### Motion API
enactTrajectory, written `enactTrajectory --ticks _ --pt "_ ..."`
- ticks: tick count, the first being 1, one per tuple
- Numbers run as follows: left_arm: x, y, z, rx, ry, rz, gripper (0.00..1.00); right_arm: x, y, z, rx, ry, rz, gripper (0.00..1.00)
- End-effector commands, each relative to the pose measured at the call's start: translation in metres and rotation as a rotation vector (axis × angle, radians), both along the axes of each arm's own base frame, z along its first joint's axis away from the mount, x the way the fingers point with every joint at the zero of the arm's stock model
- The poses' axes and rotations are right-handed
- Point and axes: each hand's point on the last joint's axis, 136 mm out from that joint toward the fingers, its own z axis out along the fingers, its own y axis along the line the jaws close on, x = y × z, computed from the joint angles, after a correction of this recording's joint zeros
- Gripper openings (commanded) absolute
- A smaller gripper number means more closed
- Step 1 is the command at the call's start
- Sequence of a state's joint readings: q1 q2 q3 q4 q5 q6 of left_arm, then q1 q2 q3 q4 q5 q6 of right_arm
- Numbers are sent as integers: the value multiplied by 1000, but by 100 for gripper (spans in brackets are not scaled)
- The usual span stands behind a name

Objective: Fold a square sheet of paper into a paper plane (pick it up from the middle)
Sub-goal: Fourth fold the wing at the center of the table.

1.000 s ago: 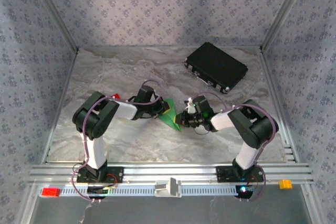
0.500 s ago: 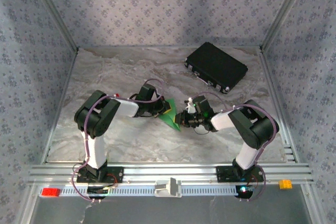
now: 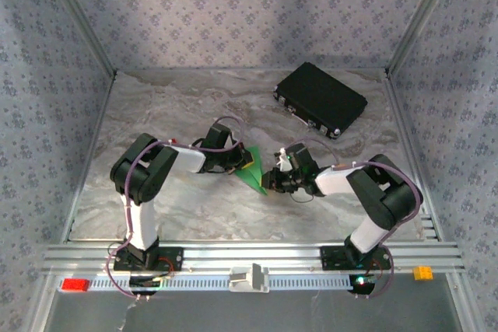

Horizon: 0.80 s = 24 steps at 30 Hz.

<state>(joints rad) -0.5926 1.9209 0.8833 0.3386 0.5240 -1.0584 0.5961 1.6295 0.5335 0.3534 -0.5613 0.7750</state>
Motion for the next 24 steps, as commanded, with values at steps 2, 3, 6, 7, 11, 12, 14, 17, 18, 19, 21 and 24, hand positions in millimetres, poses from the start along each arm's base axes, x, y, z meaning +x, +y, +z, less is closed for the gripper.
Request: enactTrajectory --ticks 2,3,6,7,11,12,14,17,18,19,21,24 --pt "-12 14 -29 79 83 3 0 -26 -16 -24 -84 86 16 11" --pt "-12 14 -29 77 82 2 0 -27 -17 -27 -88 95 13 10" --pt "-12 15 -31 80 85 3 0 -29 -19 -31 -92 107 6 11" --pt "-12 14 -30 80 85 4 0 -29 -19 -31 -90 105 6 12" --pt "-12 14 -30 79 87 4 0 -27 -18 -22 -88 90 8 17" --pt "-12 14 -30 79 86 4 0 -28 -19 -20 -94 85 10 18" --pt "-12 14 -30 78 85 4 0 -30 -21 -20 -104 86 15 17" --pt "-13 14 -30 78 86 5 0 -36 -24 -25 -113 99 20 14" --pt "-12 14 -30 78 85 6 0 -38 -25 -28 -117 108 20 12" --pt "-12 14 -29 77 84 4 0 -41 -26 -30 -119 116 20 10" --pt "-13 15 -31 79 87 7 0 -44 -27 -34 -113 125 17 6" --pt "-13 15 -31 80 89 11 0 -46 -27 -34 -110 132 20 6"
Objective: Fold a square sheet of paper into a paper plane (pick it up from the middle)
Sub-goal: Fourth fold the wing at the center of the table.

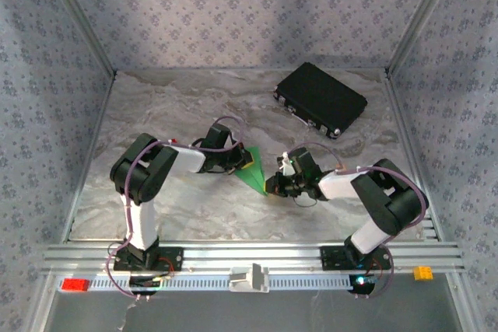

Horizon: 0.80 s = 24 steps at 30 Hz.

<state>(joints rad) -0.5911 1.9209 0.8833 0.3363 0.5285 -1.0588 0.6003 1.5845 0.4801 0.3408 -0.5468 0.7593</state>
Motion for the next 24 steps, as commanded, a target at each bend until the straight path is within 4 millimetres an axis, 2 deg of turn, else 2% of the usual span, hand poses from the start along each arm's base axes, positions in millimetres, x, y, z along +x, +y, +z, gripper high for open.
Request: enactTrajectory --ticks 1,4,9,13,16,19,24 --pt "-12 15 -31 82 85 14 0 -33 -16 -28 -83 132 16 6" --pt "-12 15 -31 81 85 14 0 -30 -14 -20 -78 120 15 11" --pt "-13 16 -33 83 92 16 0 -26 -10 -7 -75 93 28 10" --pt "-14 15 -34 77 92 19 0 -30 -10 -11 -92 106 43 8" --pt "-14 15 -33 74 92 22 0 -31 -11 -11 -91 107 35 11" --pt "-14 14 -32 72 89 20 0 -23 -8 2 -78 79 31 12" --pt "-16 11 -31 67 79 3 0 -3 0 27 -70 24 34 21"
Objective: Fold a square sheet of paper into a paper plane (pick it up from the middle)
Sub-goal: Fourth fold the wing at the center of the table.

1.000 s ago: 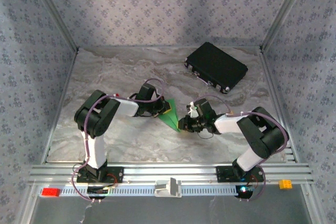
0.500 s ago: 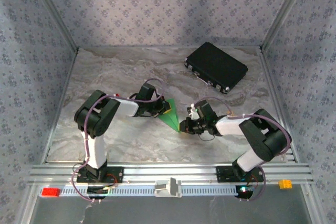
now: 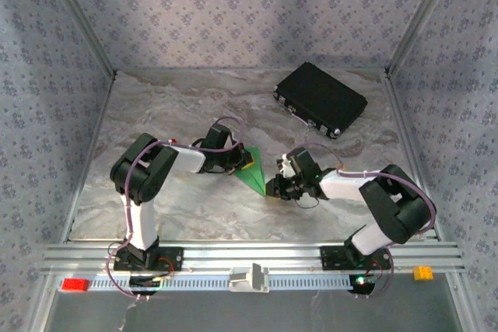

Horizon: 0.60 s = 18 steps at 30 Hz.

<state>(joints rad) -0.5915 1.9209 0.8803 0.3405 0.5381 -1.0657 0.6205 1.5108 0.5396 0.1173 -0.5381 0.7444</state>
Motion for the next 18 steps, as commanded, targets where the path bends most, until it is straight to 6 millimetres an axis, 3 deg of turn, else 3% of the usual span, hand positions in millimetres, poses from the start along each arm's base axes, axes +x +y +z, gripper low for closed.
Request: enactTrajectory --ticks 1,6,14,18 --pt "-14 12 -31 75 70 7 0 13 3 21 -7 -42 9 24" --pt "-14 11 -30 74 67 6 0 32 4 32 -2 -72 -13 36" --pt "-15 10 -30 72 66 3 0 52 14 24 4 -45 -29 35" --pt "-15 8 -29 68 64 0 0 52 18 18 23 -24 -30 32"
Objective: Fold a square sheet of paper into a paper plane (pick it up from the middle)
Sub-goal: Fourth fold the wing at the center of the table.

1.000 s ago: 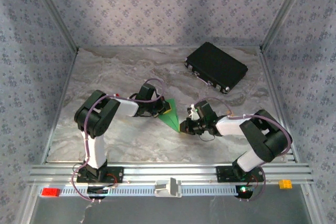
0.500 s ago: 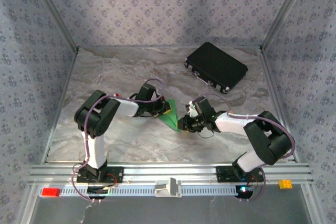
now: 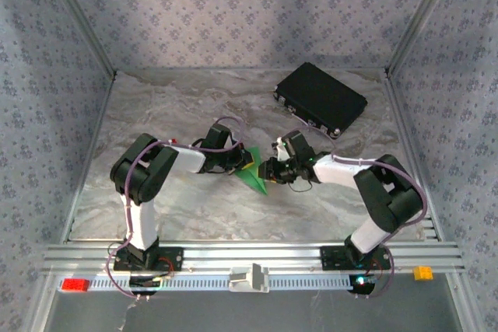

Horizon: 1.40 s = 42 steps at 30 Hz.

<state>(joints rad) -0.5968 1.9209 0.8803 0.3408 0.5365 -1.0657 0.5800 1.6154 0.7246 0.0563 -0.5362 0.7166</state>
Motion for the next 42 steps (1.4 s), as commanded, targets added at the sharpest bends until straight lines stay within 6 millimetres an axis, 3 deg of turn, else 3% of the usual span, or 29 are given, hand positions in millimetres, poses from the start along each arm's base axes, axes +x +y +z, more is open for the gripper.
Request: enactTrajectory --ticks 1,7,27,42 --pt "-14 9 -29 68 64 4 0 4 3 -3 15 17 -8 32" --pt "-13 9 -29 67 65 6 0 -1 3 -9 27 32 -3 17" --pt "-14 12 -33 74 78 22 0 -30 -8 -34 24 109 -3 5" --pt "-14 15 -36 81 85 34 0 -48 -25 -42 -46 135 3 15"
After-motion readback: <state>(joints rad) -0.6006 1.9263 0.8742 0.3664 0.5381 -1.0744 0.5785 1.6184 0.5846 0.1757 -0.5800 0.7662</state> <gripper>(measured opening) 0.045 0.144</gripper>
